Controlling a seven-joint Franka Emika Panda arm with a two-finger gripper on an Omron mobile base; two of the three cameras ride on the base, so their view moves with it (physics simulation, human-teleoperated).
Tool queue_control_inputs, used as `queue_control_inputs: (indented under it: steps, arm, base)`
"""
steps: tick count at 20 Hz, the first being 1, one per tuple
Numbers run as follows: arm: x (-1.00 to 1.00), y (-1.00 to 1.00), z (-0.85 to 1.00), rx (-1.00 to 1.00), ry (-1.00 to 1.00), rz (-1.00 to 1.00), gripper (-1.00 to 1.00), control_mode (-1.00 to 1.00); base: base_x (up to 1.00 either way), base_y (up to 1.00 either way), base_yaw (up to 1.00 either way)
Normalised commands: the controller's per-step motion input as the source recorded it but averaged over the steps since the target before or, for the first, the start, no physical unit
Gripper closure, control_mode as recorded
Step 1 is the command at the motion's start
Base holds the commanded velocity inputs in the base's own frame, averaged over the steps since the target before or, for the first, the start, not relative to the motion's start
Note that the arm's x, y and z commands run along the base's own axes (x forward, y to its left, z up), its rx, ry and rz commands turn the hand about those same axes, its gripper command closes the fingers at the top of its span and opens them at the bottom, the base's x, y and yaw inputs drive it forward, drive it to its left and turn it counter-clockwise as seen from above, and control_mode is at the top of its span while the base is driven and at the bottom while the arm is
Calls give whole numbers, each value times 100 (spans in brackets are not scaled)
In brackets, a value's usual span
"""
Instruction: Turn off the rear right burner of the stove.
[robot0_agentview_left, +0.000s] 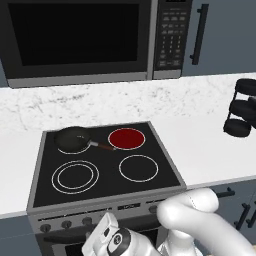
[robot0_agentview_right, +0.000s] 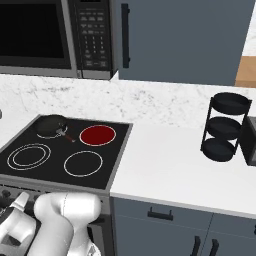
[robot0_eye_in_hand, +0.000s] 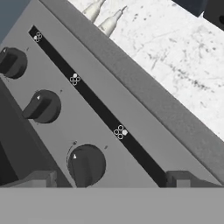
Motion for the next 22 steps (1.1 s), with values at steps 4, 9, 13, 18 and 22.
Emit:
queue_control_inputs:
  steps: [4, 9, 13, 18, 22]
  arm:
    - [28, 2, -7, 0, -4, 0, -100, -100]
    - [20, 13, -4, 0, -1, 0, -100, -100]
    - [0, 23, -17, 0, 0, 0, -100, -100]
    - [0, 13, -20, 0, -3, 0, -100, -100]
    - [8, 12, -16, 0, -3, 0, -100, -100]
  base:
    - [0, 0, 0]
    - [0, 0, 0]
    - [0, 0, 0]
    - [0, 0, 0]
    - [0, 0, 0]
